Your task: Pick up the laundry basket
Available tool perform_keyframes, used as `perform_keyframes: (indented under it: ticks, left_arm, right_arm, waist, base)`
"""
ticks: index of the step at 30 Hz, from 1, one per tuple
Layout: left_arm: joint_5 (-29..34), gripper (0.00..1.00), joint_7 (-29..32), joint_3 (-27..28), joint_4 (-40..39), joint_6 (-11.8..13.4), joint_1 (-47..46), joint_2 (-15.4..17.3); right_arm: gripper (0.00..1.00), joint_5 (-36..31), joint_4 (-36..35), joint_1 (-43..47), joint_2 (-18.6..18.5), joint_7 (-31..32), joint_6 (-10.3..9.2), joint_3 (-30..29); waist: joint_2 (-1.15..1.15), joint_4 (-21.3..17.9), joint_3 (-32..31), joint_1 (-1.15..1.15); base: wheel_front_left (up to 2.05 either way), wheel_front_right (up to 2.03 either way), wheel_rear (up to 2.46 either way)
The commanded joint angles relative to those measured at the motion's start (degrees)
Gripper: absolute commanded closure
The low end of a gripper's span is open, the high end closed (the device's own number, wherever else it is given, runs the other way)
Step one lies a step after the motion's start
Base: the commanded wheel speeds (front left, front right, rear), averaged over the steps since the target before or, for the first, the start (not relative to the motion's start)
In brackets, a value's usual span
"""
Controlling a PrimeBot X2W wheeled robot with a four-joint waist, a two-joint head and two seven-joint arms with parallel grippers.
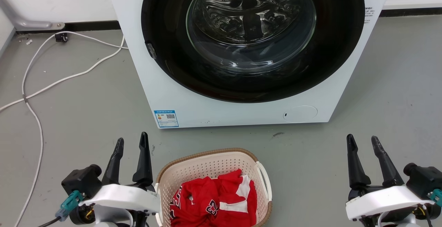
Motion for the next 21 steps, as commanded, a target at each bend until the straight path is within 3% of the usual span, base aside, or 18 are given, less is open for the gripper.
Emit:
perform_keyframes:
  ticks: [1,21]
  left_arm:
    - [1.7,0.0,-0.6,-0.2,-0.9,-0.1,0.3,0.2]
    - [11.9,0.0,-3.2,-0.6,-1.7,-0.1,1.2,0.2]
  right_arm:
    - [0.0,-1.5,-0.8,0.2,-0.2,-0.6,0.0,0.0]
    - [0.0,-11.8,-2.2,1.3,-0.2,-3.2,-0.01,0.3]
  waist:
    - [0.0,0.0,0.0,0.0]
    - [0.0,0.2,0.2,0.0]
  base:
    - [0.0,0.0,0.0]
    - [0.0,0.0,0.0]
